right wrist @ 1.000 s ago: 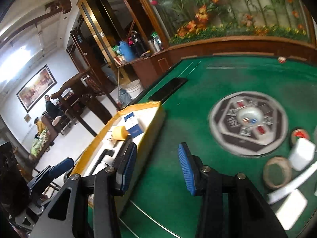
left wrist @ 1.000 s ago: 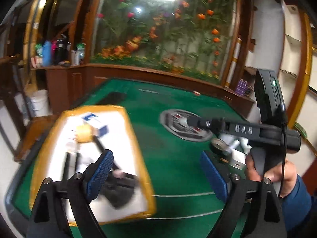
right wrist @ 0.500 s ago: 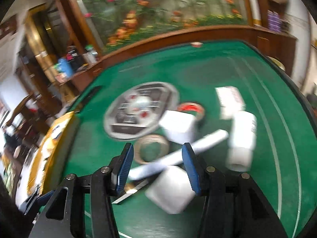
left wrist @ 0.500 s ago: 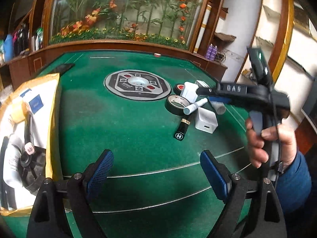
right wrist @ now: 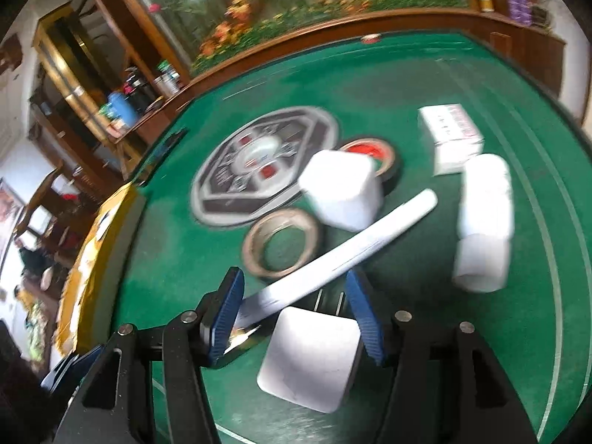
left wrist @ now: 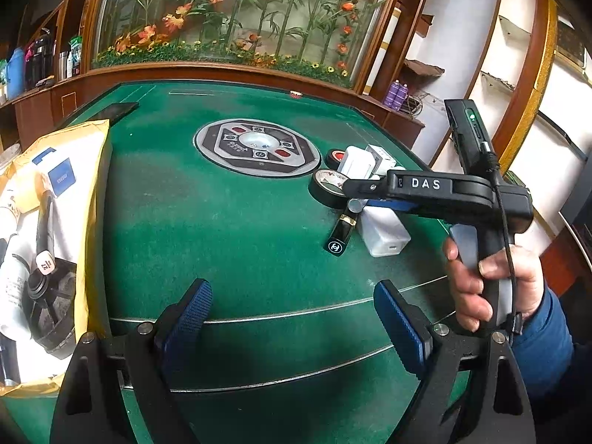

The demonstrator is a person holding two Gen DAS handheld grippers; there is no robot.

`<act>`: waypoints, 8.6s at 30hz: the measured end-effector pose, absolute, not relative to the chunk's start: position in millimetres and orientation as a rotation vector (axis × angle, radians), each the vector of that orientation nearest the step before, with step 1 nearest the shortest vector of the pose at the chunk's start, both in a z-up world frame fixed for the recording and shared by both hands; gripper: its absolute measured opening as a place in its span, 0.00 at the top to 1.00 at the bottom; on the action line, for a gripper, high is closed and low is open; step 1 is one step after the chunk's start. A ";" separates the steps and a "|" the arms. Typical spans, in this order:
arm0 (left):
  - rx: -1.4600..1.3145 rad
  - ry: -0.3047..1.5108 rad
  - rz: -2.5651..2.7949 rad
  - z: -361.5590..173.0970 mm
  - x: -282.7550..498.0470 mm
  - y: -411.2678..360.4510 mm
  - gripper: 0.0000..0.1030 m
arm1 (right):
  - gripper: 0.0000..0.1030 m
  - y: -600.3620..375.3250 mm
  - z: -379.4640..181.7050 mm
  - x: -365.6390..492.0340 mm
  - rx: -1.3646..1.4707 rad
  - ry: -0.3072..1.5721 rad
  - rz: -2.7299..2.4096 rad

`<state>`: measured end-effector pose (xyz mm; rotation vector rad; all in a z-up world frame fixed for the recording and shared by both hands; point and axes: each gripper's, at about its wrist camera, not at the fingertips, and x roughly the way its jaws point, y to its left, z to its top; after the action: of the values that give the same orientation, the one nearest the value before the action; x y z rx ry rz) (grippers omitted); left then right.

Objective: Organize rigid objects
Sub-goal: 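Grasp the black gold-banded marker with the left tool while the right grasps the white plug adapter, then carry the marker into the tray with the left tool while the right drops the adapter there, then move both tools back to the table and grasp the white bottle with the right tool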

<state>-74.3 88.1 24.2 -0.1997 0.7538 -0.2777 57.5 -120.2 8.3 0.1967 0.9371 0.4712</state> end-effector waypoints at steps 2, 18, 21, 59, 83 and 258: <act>-0.201 0.759 -0.277 23.3 -74.2 88.4 0.11 | 0.43 -110.0 8.8 51.8 0.182 0.945 0.547; -0.162 0.792 -0.246 26.0 -65.6 77.9 0.11 | 0.43 -154.6 44.2 35.0 0.406 0.744 0.593; -0.200 0.831 -0.309 29.4 -53.0 67.7 0.11 | 0.43 -163.3 42.2 40.5 0.448 0.759 0.561; -0.087 0.981 -0.160 7.9 39.2 66.7 0.81 | 0.40 -107.3 13.0 11.1 0.034 1.014 0.517; -0.193 0.891 -0.225 30.9 8.4 72.2 0.82 | 0.56 -106.0 27.3 1.3 0.089 0.901 0.662; -0.454 1.079 -0.030 11.2 26.8 84.1 0.20 | 0.67 -149.8 5.3 49.1 0.295 0.972 0.568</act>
<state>26.8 84.1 11.2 -0.4537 1.0787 -0.0300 49.1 -149.8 5.3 0.2948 0.9718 0.5682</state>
